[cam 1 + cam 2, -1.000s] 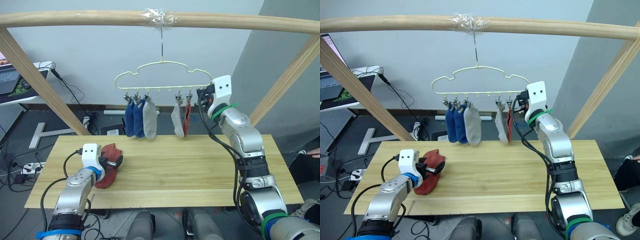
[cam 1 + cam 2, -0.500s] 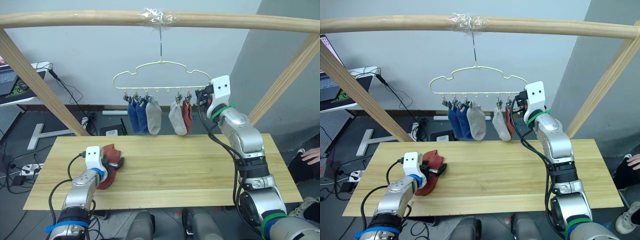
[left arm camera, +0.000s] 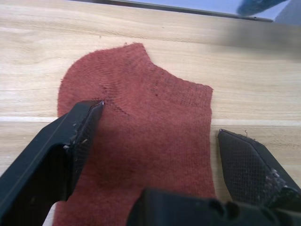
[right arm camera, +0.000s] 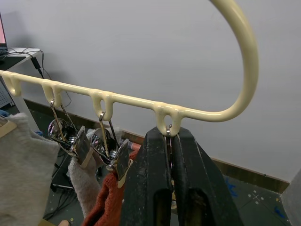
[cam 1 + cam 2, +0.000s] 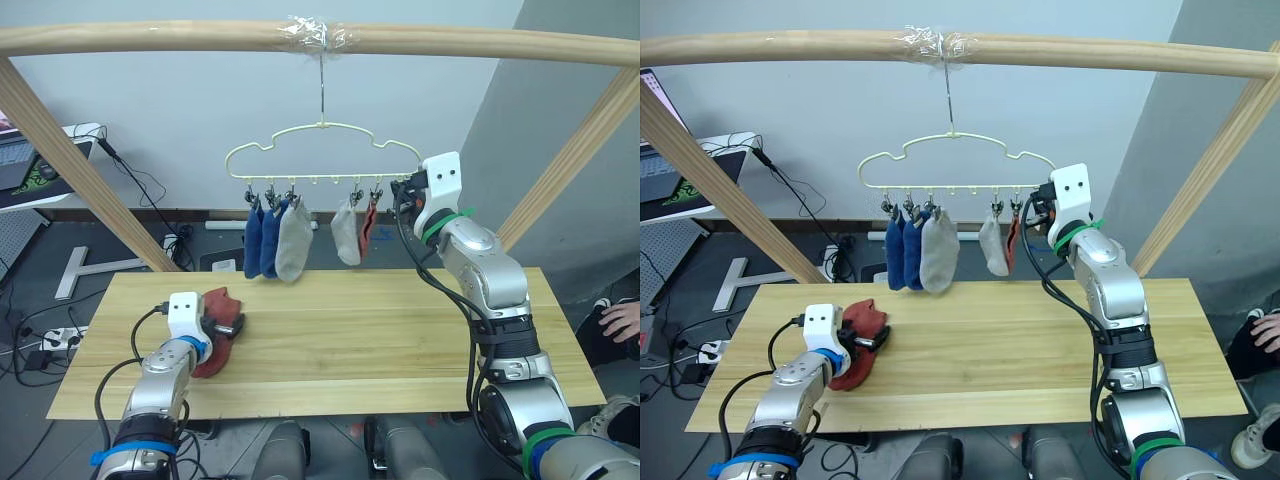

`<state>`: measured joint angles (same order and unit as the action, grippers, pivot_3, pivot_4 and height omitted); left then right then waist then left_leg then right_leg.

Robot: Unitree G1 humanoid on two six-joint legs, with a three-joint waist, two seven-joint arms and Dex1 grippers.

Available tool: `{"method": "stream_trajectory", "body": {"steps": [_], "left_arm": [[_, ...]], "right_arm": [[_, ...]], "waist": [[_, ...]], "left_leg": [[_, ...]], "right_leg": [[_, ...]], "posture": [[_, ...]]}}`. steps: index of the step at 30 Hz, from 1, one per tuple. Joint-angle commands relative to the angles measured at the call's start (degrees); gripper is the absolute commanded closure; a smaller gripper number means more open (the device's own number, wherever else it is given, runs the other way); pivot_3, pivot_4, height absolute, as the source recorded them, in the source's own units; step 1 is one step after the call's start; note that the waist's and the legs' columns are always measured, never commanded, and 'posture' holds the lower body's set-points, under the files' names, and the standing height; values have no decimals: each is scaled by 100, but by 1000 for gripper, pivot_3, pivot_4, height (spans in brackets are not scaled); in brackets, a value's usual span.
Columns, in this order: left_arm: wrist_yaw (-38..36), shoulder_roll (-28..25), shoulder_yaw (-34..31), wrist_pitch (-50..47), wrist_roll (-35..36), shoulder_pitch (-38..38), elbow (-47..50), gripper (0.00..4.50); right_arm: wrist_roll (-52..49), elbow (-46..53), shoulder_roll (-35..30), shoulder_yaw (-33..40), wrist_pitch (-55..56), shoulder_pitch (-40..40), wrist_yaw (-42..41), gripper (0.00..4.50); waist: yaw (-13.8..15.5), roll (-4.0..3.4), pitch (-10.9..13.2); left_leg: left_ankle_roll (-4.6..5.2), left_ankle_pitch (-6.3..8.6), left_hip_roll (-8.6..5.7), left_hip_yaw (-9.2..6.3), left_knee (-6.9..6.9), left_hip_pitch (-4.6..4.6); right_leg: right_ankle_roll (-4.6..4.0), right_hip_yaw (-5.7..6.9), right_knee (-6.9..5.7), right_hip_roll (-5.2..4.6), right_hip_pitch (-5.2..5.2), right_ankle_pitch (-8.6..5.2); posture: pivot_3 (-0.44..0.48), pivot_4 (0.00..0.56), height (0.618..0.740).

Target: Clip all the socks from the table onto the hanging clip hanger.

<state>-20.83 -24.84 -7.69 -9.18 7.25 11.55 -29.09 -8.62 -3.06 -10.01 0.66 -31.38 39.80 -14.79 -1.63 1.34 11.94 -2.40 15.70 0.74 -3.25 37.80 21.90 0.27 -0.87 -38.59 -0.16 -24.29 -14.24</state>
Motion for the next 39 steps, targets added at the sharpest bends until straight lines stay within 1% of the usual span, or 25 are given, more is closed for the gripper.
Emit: {"method": "stream_trajectory", "body": {"steps": [1,8,15,18,25,31,34,37,39], "left_arm": [[58,-88,-127,222,-51,-22,4,0],[129,-75,-85,318,-183,45,-307,0],[116,-116,-68,205,-224,80,-551,0],[23,-88,-139,-38,-87,58,-631,587],[-42,-48,-204,-225,4,-58,-480,2793],[-87,35,-184,-395,84,-203,-54,4427],[-237,187,-156,-457,243,-329,539,4473],[-486,350,75,-529,368,-534,1512,4473],[-538,388,129,-607,380,-612,1814,4473]], "right_arm": [[-75,175,-11,79,6,16,-5,4462],[-78,182,-37,80,-17,15,-28,4462],[-82,221,-48,77,-51,-5,-37,4462],[-80,202,-57,80,-50,12,-34,4500],[-97,179,-85,93,-40,2,-19,4500],[-116,154,-132,122,-41,22,-47,4500],[-170,123,-201,176,-94,83,-102,4500],[-335,98,-282,274,-280,162,-189,4500],[-384,104,-308,298,-349,182,-217,4500]], "waist": [[1,0,0],[3,0,0],[3,0,-1],[0,0,-1],[-3,0,-1],[-1,0,-1],[2,-1,-1],[15,0,1],[25,1,1]], "left_leg": [[0,0,0,0,0,0],[0,0,0,0,0,0],[0,0,0,1,1,-3],[0,0,0,2,1,-5],[0,0,0,3,0,-10],[0,0,0,1,1,-11],[0,0,-1,0,0,-10],[0,0,-4,-3,1,-2],[0,0,-6,-6,1,2]], "right_leg": [[0,0,0,0,0,0],[0,1,0,0,0,0],[1,0,-3,0,1,0],[2,0,-4,0,1,-1],[3,-1,-5,0,4,-1],[3,-4,-4,0,5,-2],[3,-6,-2,-3,5,-2],[1,-4,4,-8,4,0],[-5,-3,7,-11,4,4]], "posture": [[25,193,740],[23,190,740],[23,189,740],[23,189,740],[23,191,740],[24,193,740],[21,193,740],[19,196,740],[19,196,740]]}}
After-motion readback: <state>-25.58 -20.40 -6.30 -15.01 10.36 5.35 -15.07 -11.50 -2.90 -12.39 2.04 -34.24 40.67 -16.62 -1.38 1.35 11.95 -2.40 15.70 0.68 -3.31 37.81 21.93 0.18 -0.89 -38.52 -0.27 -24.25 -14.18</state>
